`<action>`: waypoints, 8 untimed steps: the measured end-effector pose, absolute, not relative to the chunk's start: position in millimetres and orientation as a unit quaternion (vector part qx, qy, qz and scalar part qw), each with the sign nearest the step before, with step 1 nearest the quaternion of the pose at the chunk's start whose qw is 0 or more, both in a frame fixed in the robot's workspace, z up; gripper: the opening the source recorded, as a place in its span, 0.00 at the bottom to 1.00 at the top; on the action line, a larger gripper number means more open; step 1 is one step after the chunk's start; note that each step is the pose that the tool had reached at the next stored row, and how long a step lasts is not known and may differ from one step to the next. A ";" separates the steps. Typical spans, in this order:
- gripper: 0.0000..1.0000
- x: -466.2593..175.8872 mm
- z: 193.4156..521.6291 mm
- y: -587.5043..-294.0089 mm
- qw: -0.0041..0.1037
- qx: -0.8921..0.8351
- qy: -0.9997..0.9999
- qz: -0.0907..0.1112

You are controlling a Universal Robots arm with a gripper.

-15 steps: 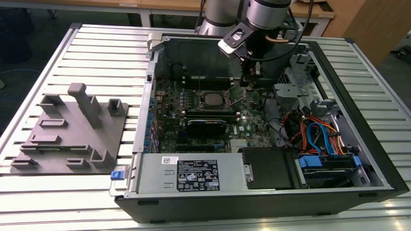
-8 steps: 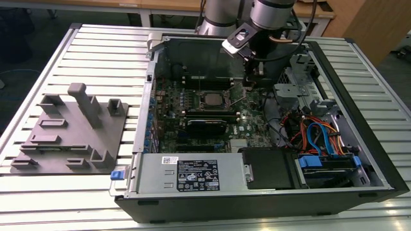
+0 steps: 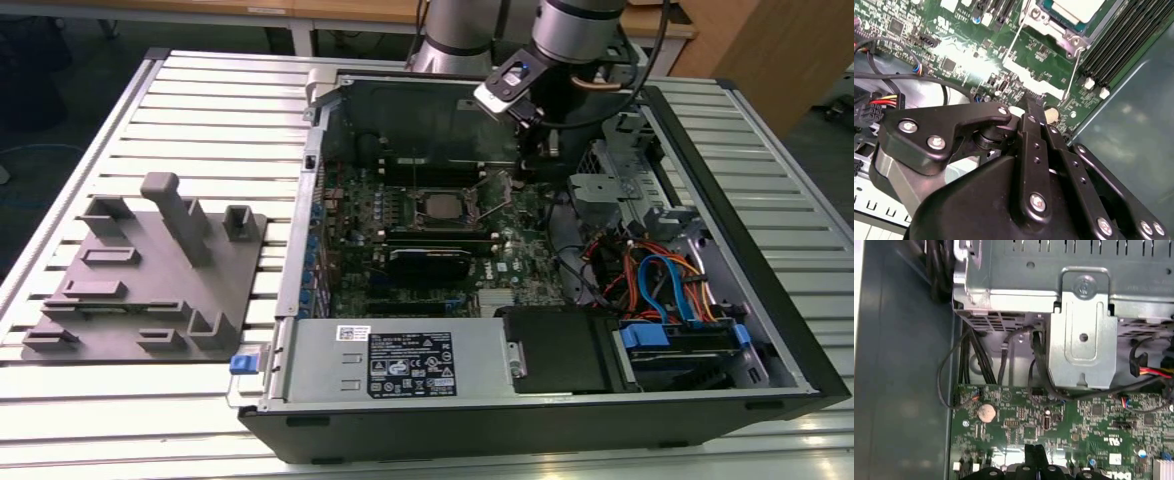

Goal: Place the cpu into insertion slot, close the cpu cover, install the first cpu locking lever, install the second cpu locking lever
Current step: 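Close the cpu cover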

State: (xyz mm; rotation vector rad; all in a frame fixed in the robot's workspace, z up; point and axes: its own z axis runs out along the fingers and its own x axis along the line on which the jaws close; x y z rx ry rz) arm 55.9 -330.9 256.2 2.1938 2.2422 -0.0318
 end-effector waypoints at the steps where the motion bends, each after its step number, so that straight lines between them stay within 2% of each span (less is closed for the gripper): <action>1: 0.10 57.0 255.5 -330.9 0.002 0.699 0.715 -0.010; 8: 0.10 60.1 246.7 -330.8 0.002 0.699 0.715 -0.011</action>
